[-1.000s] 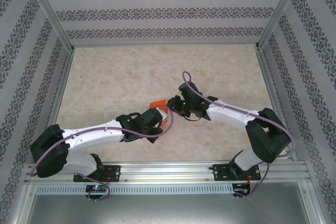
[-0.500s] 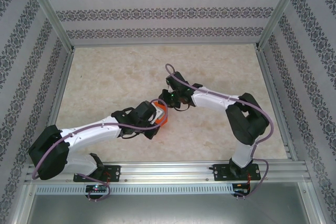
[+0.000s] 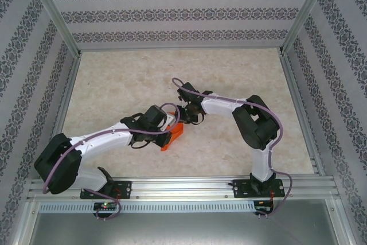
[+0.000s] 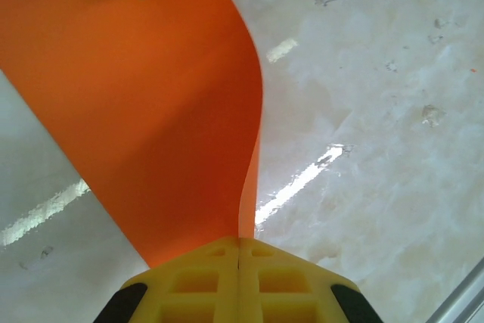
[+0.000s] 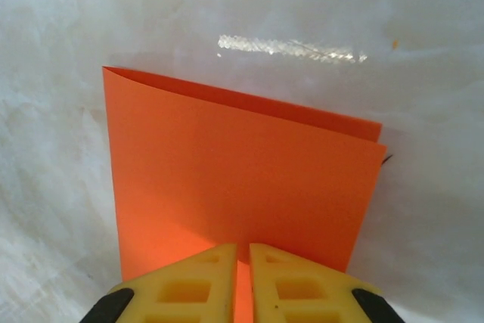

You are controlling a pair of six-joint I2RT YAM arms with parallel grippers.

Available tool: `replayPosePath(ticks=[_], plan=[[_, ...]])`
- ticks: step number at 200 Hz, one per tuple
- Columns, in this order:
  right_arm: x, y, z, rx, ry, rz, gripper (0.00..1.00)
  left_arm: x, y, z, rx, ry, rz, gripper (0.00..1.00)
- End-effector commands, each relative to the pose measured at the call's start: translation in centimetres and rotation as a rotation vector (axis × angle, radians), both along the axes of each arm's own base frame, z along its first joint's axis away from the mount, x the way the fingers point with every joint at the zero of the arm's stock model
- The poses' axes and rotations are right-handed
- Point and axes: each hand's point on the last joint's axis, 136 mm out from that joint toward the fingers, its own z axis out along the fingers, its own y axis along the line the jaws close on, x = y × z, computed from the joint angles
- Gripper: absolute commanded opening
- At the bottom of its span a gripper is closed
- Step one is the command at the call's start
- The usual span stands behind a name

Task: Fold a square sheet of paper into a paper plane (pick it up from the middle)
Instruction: Third fold the triangle at the center of the table.

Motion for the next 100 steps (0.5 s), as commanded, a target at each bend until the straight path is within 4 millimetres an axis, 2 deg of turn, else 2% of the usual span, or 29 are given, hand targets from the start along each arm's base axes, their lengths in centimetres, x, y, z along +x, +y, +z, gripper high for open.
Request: replayPosePath(ticks=[1, 61, 100], plan=[[0.3, -0.2, -0.3, -0.056, -0.021, 0.052, 0.14, 0.9, -0.9, 0.3, -0.032, -0.01, -0.02, 0.03], [0.1, -0.5, -0.9, -0.071, -0.013, 0.071, 0.14, 2.6, 0.1, -0.1, 0.011, -0.024, 0.022, 0.03], [0.1, -0.6, -1.2, -0.083, -0.011, 0.076, 0.14, 2.6, 0.2, -0.5, 0.018, -0.009, 0.018, 0.04]])
